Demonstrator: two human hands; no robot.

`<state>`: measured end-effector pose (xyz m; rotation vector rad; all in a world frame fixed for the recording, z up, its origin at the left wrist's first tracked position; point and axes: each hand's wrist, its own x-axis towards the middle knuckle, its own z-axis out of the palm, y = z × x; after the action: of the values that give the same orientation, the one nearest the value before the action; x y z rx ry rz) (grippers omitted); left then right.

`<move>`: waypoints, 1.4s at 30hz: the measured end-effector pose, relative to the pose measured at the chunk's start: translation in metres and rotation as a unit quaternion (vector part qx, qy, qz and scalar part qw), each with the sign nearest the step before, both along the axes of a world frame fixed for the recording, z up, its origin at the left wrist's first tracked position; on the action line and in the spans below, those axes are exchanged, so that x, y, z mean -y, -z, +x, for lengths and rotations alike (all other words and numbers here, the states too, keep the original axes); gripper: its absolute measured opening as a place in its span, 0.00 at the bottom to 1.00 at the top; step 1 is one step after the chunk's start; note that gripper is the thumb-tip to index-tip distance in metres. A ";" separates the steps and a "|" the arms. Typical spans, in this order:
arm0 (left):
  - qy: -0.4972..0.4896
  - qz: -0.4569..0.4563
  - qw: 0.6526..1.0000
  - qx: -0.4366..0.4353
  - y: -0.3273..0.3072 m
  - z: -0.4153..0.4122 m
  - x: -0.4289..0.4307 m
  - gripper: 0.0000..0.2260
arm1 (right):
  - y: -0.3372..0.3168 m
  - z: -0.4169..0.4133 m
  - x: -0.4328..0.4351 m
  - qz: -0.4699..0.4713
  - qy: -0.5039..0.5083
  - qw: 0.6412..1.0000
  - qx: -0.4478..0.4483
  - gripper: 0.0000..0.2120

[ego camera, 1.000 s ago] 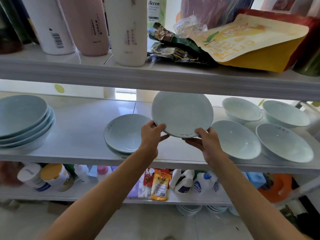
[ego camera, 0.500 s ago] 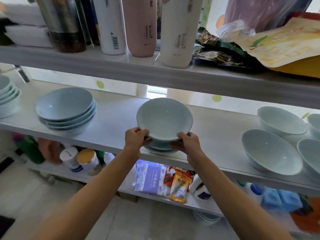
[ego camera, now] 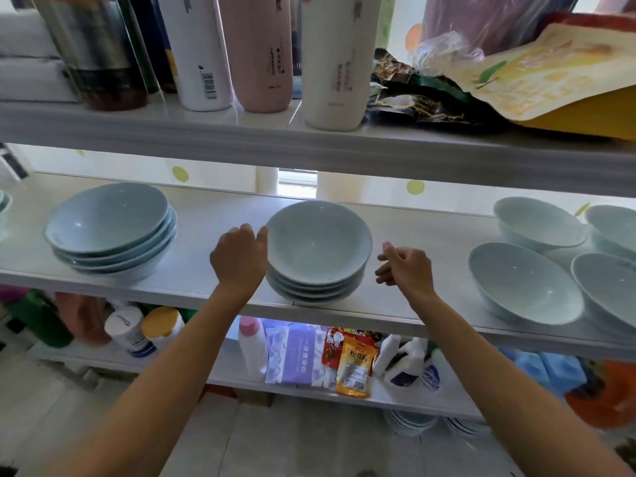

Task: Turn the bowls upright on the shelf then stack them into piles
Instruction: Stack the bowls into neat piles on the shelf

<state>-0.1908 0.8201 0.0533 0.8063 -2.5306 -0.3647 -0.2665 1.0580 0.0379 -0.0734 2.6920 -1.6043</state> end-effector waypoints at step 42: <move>0.290 0.247 0.885 0.268 0.034 -0.328 -0.446 0.17 | 0.029 -0.268 -0.402 0.349 -0.137 0.915 0.151 0.33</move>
<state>-0.5185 1.2658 0.0189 0.2966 -3.2393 -1.1609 -0.5344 1.4601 0.0085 -0.1671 2.6687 -0.4772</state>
